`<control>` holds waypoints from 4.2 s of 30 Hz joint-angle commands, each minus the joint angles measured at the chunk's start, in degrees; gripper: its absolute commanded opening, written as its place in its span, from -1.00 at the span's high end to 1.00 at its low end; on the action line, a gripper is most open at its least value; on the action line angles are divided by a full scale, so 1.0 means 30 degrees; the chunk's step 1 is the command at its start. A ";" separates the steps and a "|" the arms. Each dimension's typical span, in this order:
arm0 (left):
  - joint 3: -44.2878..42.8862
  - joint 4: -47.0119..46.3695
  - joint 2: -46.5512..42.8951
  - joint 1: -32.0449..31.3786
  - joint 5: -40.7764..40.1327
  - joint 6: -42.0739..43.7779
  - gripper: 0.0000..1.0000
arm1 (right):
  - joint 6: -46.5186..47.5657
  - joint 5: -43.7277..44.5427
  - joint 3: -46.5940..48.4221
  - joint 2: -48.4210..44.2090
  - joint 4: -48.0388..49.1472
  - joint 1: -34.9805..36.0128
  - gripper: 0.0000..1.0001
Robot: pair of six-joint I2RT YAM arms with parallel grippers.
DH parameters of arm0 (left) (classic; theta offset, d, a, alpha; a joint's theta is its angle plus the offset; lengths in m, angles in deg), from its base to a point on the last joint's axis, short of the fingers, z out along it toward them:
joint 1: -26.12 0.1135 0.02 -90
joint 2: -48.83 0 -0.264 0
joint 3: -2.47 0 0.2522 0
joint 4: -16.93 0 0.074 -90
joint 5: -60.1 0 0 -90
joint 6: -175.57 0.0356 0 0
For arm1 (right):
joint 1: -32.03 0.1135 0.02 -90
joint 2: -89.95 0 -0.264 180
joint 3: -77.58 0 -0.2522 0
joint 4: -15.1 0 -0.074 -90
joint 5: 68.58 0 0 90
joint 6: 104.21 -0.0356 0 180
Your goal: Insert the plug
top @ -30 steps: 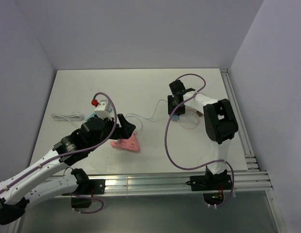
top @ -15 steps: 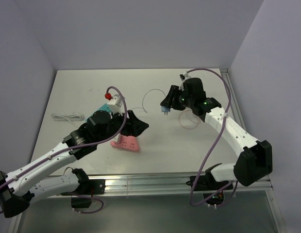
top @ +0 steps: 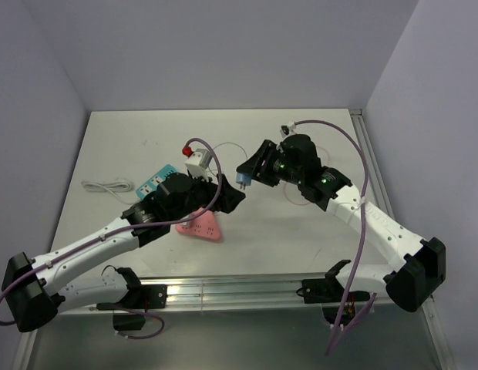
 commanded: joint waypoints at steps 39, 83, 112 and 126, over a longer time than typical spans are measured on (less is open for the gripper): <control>0.0431 -0.1978 -0.0726 0.0789 0.0613 -0.0850 0.99 | 0.2639 0.1894 0.1554 -0.1735 -0.2038 0.2577 -0.37; 0.3626 -0.9098 -0.6033 0.2110 0.9288 -0.3254 0.99 | 0.4109 -1.2374 -0.3601 -0.3287 1.3512 0.2049 0.10; 0.1197 -0.1312 -0.6971 0.2168 0.8438 0.0052 -0.62 | 0.7415 -1.2520 -0.1171 -0.2205 0.7047 0.2460 1.00; -0.2642 0.5433 -0.6272 0.2139 0.8929 0.3221 -0.62 | 1.1577 -1.4539 0.1084 -0.1706 0.1535 0.2488 1.00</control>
